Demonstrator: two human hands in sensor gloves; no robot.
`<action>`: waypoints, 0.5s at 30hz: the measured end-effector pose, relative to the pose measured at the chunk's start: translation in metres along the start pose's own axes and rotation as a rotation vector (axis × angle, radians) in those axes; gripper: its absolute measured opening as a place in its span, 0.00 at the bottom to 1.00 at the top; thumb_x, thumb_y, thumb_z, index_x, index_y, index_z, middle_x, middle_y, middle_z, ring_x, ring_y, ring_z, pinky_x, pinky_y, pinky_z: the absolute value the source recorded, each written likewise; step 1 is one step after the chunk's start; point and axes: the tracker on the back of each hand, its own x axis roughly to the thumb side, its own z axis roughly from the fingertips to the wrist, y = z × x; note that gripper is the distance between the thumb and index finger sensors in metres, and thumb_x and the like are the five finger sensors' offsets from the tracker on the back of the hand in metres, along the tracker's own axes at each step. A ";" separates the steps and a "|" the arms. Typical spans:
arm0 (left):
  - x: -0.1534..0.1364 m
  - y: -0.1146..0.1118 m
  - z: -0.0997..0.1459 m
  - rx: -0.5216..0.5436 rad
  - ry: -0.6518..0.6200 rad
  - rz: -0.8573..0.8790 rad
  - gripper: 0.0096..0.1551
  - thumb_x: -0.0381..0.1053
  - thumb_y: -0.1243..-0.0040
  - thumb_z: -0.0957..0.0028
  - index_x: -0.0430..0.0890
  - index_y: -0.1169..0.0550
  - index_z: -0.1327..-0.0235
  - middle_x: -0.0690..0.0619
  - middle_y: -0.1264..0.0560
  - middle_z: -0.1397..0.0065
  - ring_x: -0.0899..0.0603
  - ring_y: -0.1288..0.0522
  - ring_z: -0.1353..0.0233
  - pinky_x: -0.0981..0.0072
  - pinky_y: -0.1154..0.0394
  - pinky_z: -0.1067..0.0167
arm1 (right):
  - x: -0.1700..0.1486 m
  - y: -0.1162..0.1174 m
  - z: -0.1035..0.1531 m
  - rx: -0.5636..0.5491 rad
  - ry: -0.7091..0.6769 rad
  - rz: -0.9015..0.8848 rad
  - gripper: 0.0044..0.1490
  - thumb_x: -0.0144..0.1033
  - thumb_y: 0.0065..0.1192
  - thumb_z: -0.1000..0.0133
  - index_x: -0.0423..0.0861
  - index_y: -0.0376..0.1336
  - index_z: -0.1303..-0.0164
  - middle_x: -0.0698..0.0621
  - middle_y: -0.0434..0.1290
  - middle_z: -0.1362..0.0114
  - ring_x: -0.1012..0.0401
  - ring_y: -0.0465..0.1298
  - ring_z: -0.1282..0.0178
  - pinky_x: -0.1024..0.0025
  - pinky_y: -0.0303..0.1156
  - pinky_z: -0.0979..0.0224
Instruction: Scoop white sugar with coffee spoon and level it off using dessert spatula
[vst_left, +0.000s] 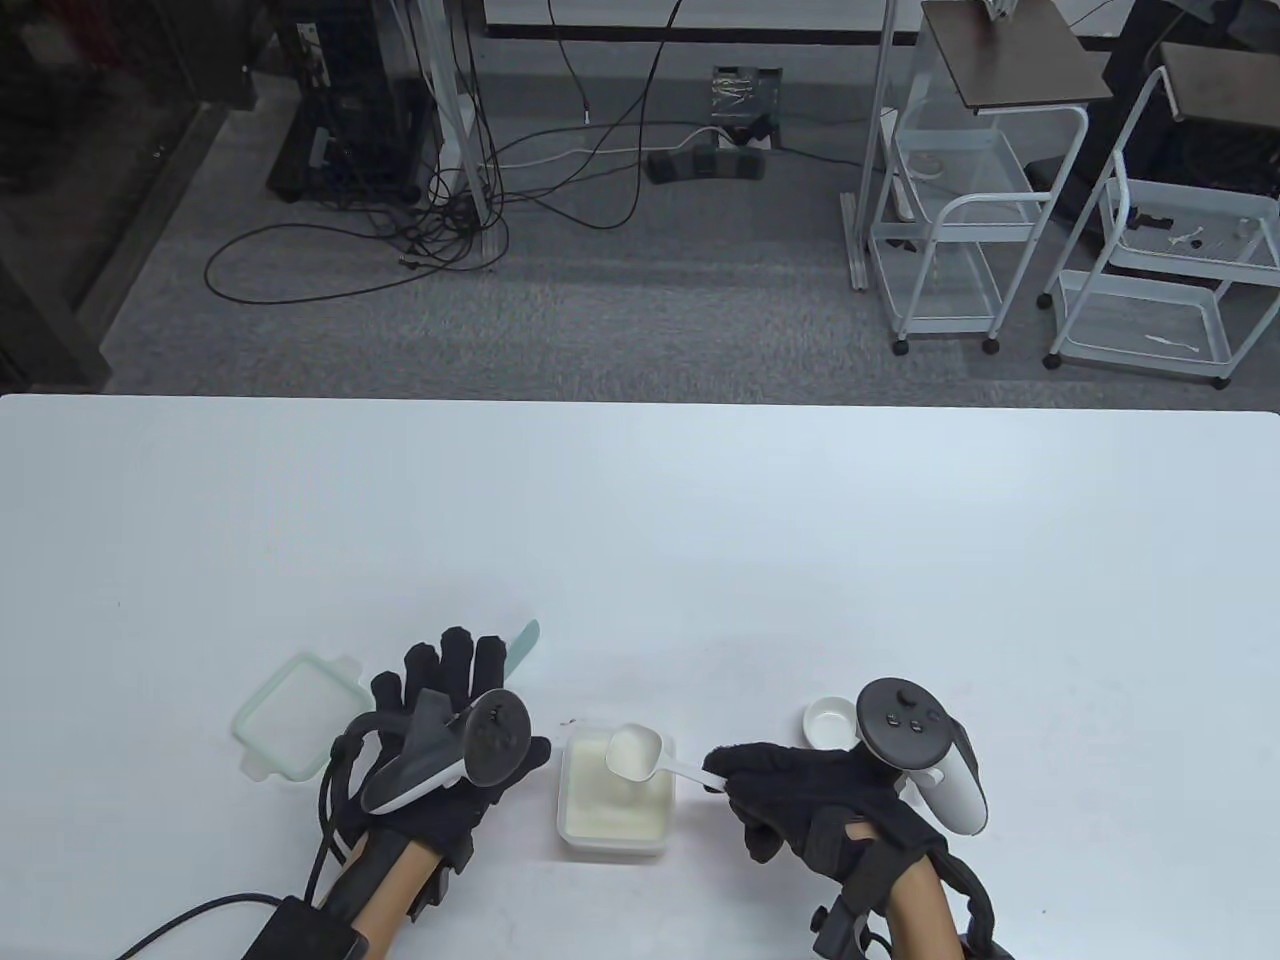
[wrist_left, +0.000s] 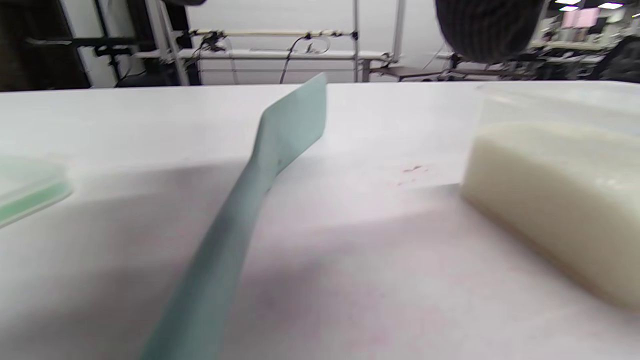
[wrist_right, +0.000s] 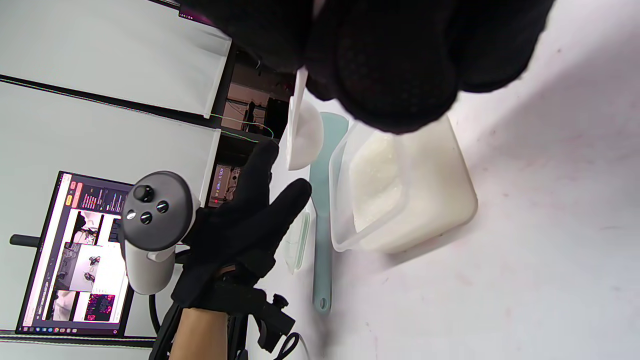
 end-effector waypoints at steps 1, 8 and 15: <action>0.003 0.000 0.001 0.014 -0.025 -0.004 0.66 0.74 0.52 0.40 0.32 0.57 0.07 0.22 0.59 0.10 0.12 0.51 0.18 0.12 0.51 0.32 | 0.000 0.000 0.000 0.000 0.001 0.000 0.27 0.25 0.58 0.35 0.29 0.65 0.28 0.39 0.76 0.47 0.54 0.81 0.58 0.41 0.75 0.36; 0.013 -0.002 0.001 -0.010 -0.070 0.003 0.64 0.73 0.54 0.39 0.33 0.56 0.07 0.21 0.59 0.10 0.13 0.52 0.18 0.13 0.51 0.32 | 0.003 -0.010 0.010 -0.055 -0.033 -0.037 0.27 0.25 0.57 0.35 0.29 0.64 0.28 0.39 0.75 0.46 0.53 0.81 0.58 0.41 0.75 0.36; 0.012 -0.002 0.001 -0.010 -0.066 0.012 0.63 0.73 0.55 0.38 0.33 0.55 0.07 0.21 0.58 0.10 0.13 0.52 0.18 0.13 0.52 0.32 | 0.007 -0.050 0.053 -0.283 -0.103 -0.110 0.28 0.24 0.57 0.36 0.28 0.64 0.28 0.38 0.75 0.47 0.53 0.81 0.58 0.40 0.75 0.37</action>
